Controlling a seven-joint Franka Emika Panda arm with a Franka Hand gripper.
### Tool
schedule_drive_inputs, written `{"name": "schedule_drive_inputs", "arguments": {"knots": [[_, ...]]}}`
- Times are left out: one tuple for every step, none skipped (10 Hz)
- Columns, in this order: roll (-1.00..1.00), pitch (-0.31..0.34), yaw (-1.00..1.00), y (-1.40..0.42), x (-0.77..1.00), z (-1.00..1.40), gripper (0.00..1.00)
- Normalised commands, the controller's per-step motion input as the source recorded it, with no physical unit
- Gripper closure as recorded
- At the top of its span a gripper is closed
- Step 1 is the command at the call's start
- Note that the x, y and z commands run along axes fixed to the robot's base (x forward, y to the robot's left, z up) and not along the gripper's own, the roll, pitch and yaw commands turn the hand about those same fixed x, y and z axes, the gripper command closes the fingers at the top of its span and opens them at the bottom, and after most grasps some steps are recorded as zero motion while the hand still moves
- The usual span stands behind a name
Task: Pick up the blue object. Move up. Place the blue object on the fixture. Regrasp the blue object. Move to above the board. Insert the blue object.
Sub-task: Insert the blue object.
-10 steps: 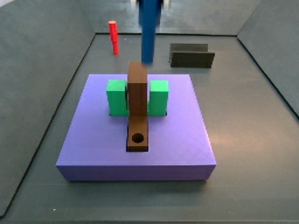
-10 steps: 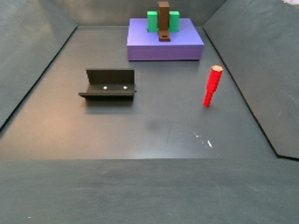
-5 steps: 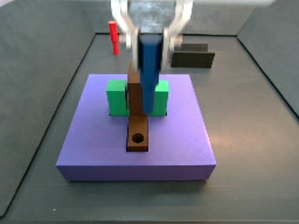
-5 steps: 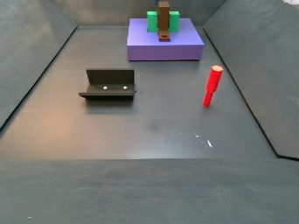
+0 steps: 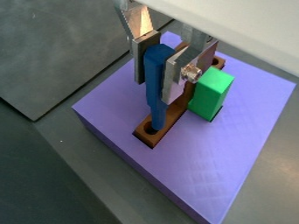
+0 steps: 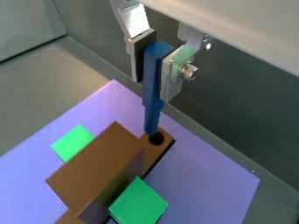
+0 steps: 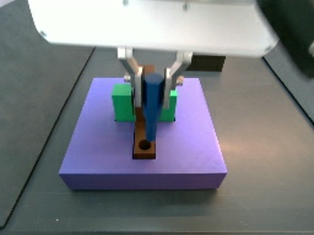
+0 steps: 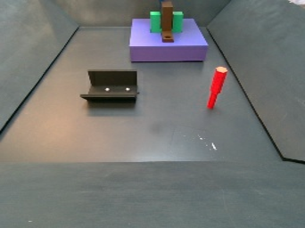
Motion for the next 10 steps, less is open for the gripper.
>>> {"name": "schedule_drive_inputs", "arguments": {"knots": [[0.0, 0.0, 0.0, 0.0, -0.06, -0.28, 1.0], [0.0, 0.0, 0.0, 0.0, -0.05, -0.22, 1.0], [-0.03, 0.0, 0.0, -0.02, 0.0, -0.21, 1.0], [-0.03, 0.0, 0.0, -0.02, -0.01, -0.23, 1.0], [-0.03, 0.0, 0.0, -0.02, 0.0, -0.25, 1.0], [-0.04, 0.0, 0.0, 0.0, -0.13, -0.23, 1.0], [-0.06, 0.0, 0.0, -0.01, -0.26, -0.11, 1.0], [-0.07, -0.013, 0.0, -0.03, -0.2, -0.05, 1.0], [-0.06, -0.004, 0.0, -0.02, -0.1, -0.07, 1.0], [-0.06, -0.004, 0.0, -0.03, 0.0, -0.09, 1.0]]}}
